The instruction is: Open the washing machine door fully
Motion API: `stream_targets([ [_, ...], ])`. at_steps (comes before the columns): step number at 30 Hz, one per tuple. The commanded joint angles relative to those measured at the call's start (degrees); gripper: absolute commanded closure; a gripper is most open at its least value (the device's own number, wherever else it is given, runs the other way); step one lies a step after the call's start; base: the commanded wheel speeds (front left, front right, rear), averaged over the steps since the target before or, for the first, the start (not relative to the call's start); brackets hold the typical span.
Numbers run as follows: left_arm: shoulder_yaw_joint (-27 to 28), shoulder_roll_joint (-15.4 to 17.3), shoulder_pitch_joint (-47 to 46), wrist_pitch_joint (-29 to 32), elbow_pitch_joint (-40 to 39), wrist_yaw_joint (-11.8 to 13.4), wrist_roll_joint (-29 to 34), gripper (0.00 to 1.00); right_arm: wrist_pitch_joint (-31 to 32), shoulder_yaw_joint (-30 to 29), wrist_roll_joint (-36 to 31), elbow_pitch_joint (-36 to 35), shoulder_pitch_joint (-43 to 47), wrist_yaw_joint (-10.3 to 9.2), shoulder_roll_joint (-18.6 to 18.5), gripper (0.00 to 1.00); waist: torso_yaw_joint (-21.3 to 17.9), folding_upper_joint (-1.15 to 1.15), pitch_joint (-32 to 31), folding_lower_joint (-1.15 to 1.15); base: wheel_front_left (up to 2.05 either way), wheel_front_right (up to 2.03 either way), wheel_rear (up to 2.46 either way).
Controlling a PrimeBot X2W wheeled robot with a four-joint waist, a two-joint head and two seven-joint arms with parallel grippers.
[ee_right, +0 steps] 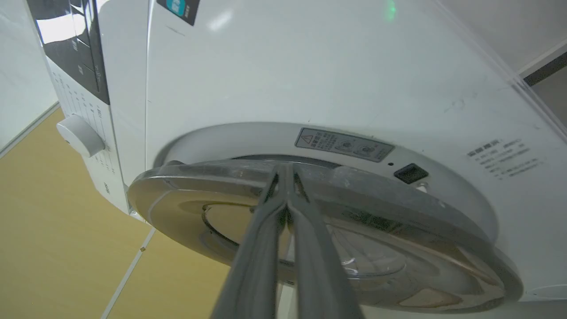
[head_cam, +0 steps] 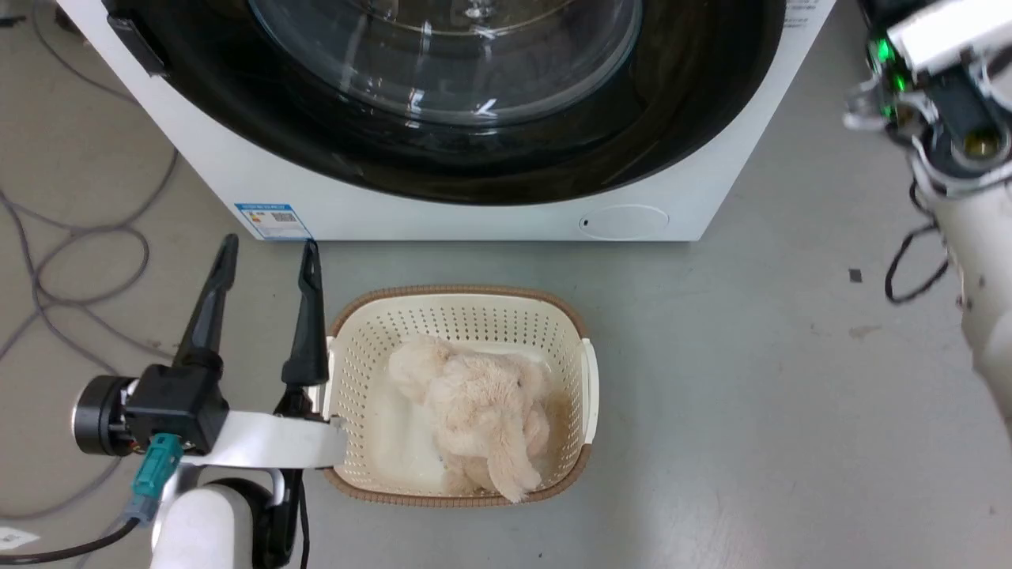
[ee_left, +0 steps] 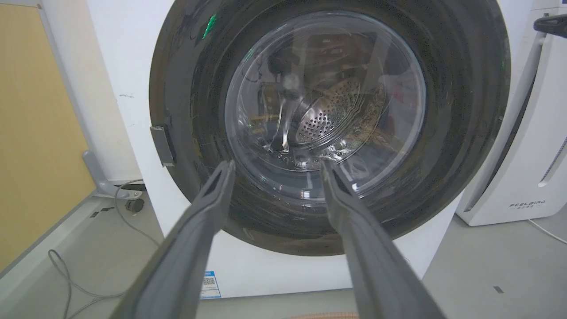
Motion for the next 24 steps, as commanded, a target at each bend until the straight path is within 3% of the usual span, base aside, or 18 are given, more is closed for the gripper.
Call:
stream_targets([
  [1,0.4,0.0,-1.2,-0.6,-0.6,-0.4,-0.3,0.00,1.3,2.0,2.4,2.3,-3.9,0.06,-0.7,1.00,0.1,0.00,0.8,-0.01,0.00,0.00,0.00],
  [24,0.6,0.0,-5.7,-3.2,-2.4,-0.8,-1.6,0.00,21.3,23.2,15.2,23.6,-31.1,0.06,0.0,1.00,1.4,0.00,7.9,-0.01,0.00,0.00,0.00],
])
